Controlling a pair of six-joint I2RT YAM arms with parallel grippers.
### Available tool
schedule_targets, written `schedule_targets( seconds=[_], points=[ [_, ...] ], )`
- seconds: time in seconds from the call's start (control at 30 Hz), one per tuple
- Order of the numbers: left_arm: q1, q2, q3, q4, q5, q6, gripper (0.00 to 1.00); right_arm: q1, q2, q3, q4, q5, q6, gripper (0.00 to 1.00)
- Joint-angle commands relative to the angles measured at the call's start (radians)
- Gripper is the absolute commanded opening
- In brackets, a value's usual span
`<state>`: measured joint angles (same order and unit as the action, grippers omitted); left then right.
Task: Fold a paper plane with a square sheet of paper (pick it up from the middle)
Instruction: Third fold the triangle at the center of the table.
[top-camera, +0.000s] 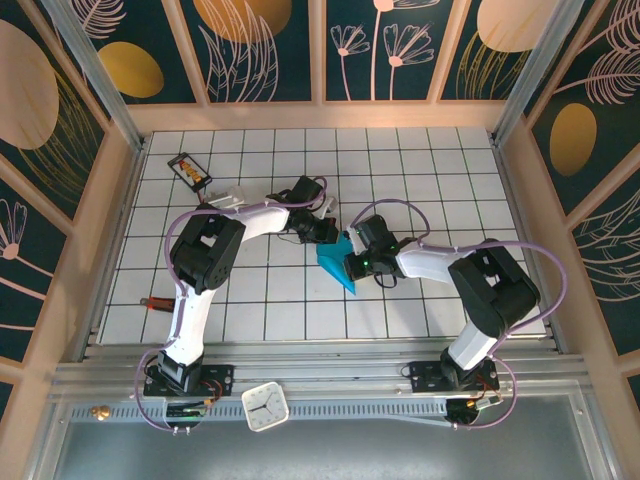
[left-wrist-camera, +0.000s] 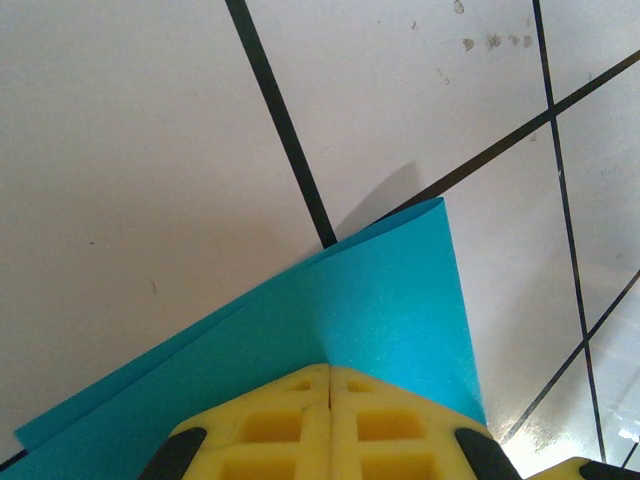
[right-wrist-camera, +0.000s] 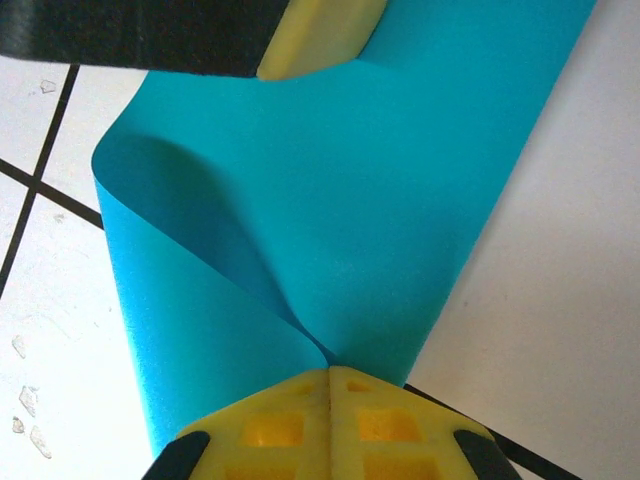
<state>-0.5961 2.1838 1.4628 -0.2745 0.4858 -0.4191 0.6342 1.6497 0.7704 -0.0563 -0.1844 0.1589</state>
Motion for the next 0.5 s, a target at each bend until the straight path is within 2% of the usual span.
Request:
schedule_targets(
  seconds=[0.0,0.27,0.47],
  points=[
    [-0.010,0.071,-0.017,-0.094,-0.071,0.019,0.00,-0.007,0.028,0.016,-0.027,0.005,0.008,0.00],
    [-0.009,0.067,-0.006,-0.093,-0.069,0.009,0.00,-0.008,0.040,0.011,-0.045,0.013,0.028,0.00],
    [-0.009,0.046,0.035,-0.091,-0.058,-0.025,0.17,-0.006,0.042,-0.001,-0.050,0.013,0.046,0.00]
  ],
)
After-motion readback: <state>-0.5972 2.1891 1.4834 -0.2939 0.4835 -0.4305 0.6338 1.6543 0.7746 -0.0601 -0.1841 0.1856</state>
